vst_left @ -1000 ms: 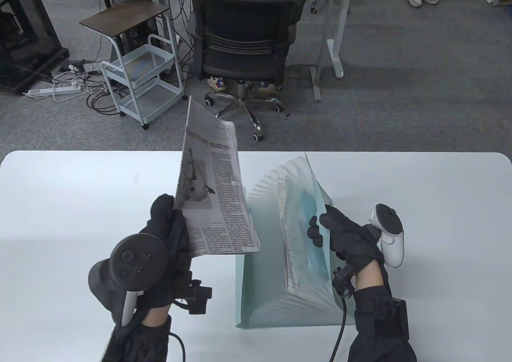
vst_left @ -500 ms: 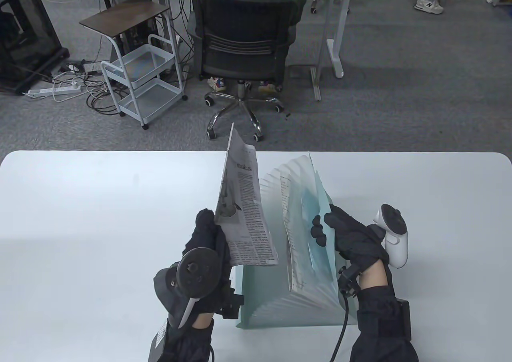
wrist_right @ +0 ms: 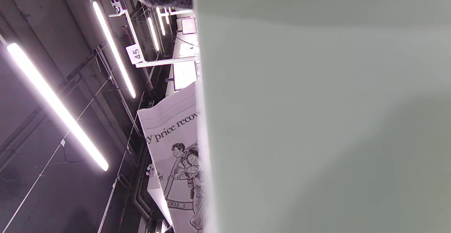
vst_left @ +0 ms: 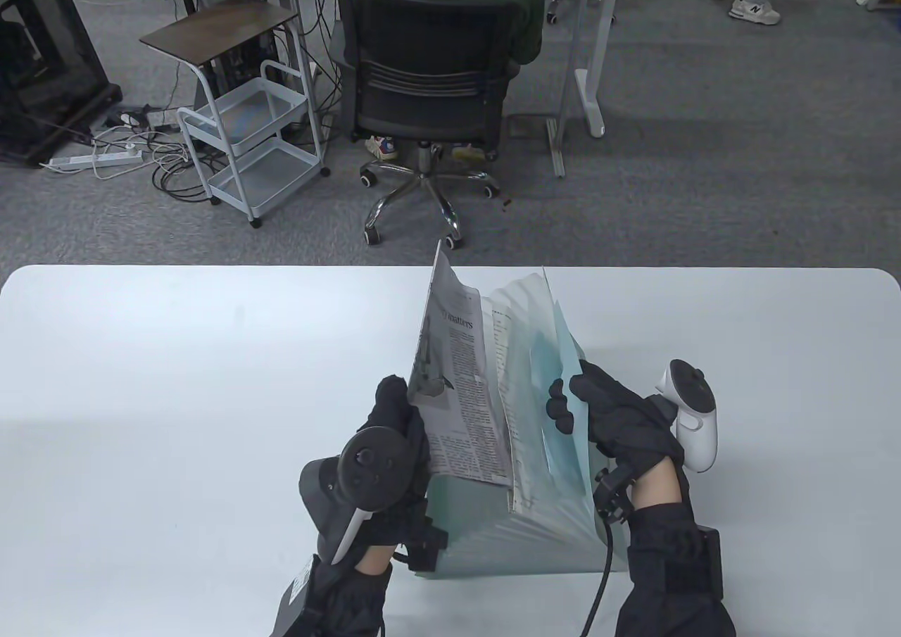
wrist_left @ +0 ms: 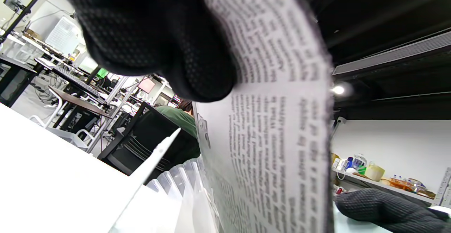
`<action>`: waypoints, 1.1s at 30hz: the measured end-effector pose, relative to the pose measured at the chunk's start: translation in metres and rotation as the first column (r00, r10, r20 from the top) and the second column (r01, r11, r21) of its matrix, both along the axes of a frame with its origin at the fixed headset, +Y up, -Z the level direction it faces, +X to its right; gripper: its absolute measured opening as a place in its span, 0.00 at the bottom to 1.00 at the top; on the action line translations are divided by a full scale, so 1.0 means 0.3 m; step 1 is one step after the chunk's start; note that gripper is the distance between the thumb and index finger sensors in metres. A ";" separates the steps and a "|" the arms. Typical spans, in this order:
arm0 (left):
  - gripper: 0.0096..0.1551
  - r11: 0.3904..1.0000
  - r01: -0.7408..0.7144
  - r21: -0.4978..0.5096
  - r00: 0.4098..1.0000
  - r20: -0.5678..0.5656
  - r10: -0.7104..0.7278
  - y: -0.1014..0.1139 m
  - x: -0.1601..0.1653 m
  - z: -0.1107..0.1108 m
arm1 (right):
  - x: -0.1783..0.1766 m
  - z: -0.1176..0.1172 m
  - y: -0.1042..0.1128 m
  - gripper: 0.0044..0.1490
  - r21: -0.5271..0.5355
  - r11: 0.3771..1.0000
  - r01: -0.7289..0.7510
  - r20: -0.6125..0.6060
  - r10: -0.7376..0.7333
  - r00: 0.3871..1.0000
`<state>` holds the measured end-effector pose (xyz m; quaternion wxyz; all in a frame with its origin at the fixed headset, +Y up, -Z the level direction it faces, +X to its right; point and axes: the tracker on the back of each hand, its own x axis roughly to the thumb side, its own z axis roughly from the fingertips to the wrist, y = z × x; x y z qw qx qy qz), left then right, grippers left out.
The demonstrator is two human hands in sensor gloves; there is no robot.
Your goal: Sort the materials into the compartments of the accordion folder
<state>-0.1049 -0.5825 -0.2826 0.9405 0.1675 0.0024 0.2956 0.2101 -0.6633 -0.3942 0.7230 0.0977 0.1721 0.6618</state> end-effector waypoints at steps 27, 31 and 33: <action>0.26 1.000 -0.024 -0.009 0.999 0.037 0.025 0.005 0.017 0.028 | 0.000 0.001 -0.001 0.42 -0.002 1.000 0.006 0.004 -0.006 1.000; 0.26 1.000 -0.013 -0.010 0.999 0.049 0.013 0.008 0.027 0.036 | 0.000 0.000 -0.001 0.42 -0.001 1.000 0.005 0.004 -0.005 1.000; 0.26 1.000 -0.012 -0.023 0.998 0.063 0.013 0.008 0.033 0.036 | 0.000 0.001 -0.001 0.42 -0.002 1.000 0.007 0.004 -0.007 1.000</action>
